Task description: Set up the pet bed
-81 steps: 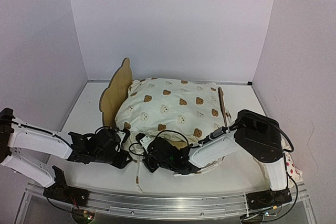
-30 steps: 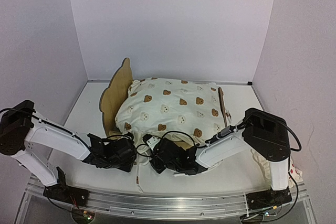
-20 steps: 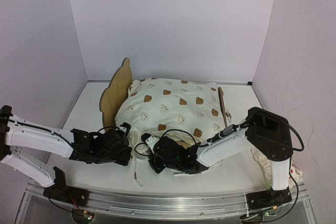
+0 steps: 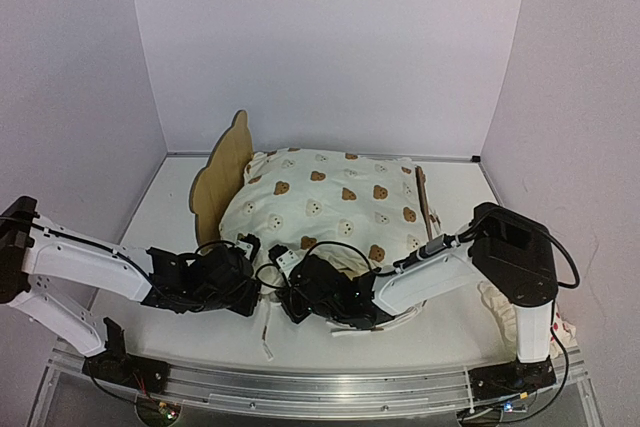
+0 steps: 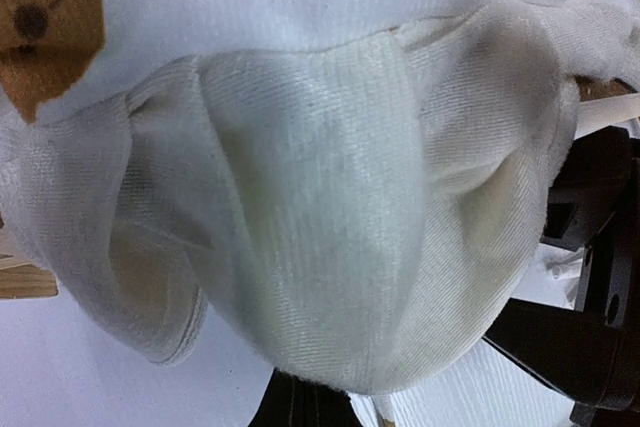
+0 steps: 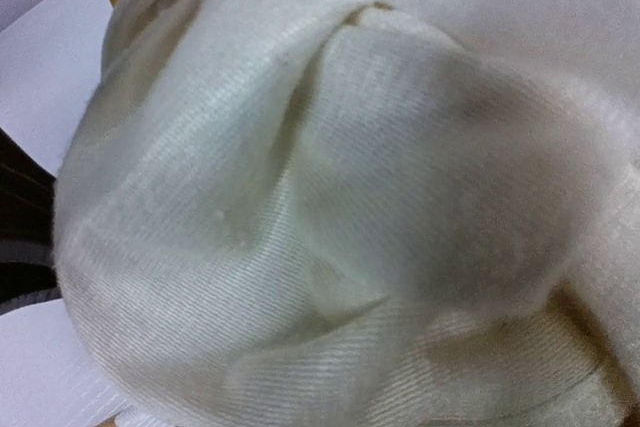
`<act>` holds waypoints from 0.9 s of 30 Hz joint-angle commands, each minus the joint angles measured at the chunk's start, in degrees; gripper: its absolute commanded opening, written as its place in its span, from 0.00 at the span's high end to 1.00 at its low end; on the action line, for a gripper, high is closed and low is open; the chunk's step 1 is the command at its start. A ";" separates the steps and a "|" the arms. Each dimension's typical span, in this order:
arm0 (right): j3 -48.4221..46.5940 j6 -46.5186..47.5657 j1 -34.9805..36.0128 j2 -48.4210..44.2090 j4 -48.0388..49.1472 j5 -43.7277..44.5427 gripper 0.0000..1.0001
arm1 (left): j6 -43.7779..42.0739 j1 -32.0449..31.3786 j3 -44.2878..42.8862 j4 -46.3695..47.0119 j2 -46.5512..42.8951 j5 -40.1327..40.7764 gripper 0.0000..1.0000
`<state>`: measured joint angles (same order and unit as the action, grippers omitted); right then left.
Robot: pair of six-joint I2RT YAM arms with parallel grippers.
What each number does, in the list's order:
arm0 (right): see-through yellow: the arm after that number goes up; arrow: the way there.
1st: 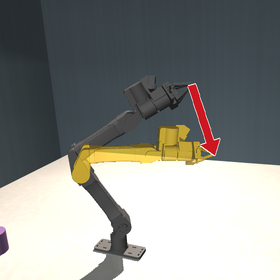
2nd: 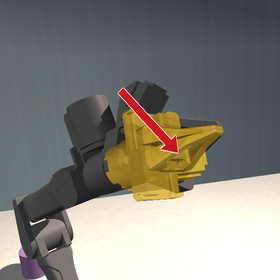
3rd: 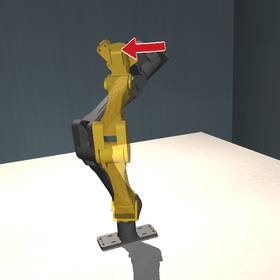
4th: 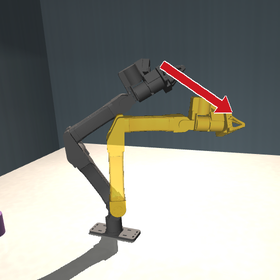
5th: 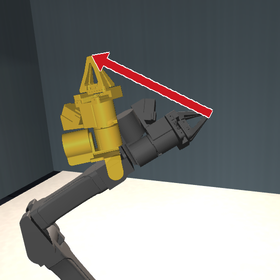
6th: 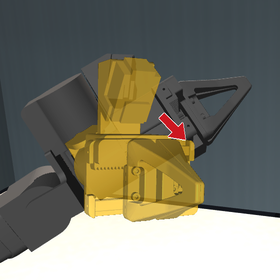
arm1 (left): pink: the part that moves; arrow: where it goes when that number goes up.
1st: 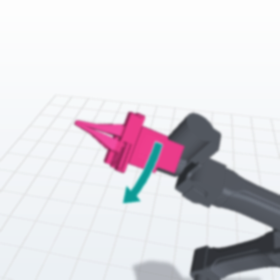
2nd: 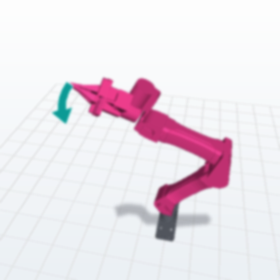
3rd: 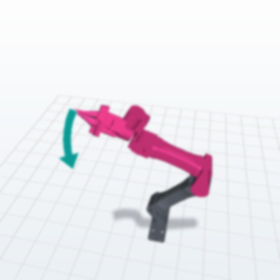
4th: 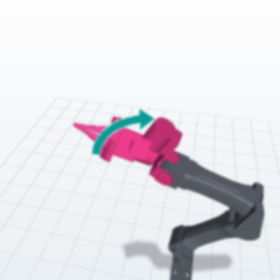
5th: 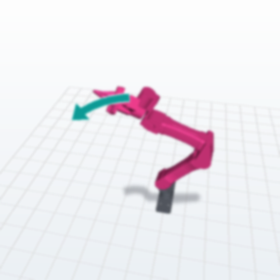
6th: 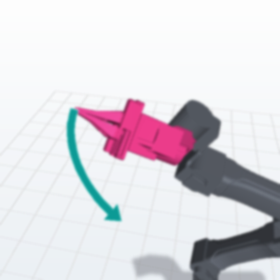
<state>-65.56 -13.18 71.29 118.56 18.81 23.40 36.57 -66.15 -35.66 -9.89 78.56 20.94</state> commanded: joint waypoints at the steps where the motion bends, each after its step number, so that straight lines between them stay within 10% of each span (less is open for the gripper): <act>1: -1.54 1.46 -0.01 1.22 1.29 2.67 0.62 | -1.24 0.45 -1.57 2.77 0.38 -0.23 1.00; 17: -2.67 2.20 -0.01 1.21 1.23 -4.34 0.99 | -3.03 2.62 3.10 14.07 0.67 -8.34 1.00; 27: -0.12 0.06 -0.01 -3.47 1.23 -9.15 1.00 | -4.42 5.00 0.30 20.13 5.64 -12.80 1.00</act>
<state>-66.31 -12.60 70.51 119.10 19.00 18.12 33.17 -61.72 -32.40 4.68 82.17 10.05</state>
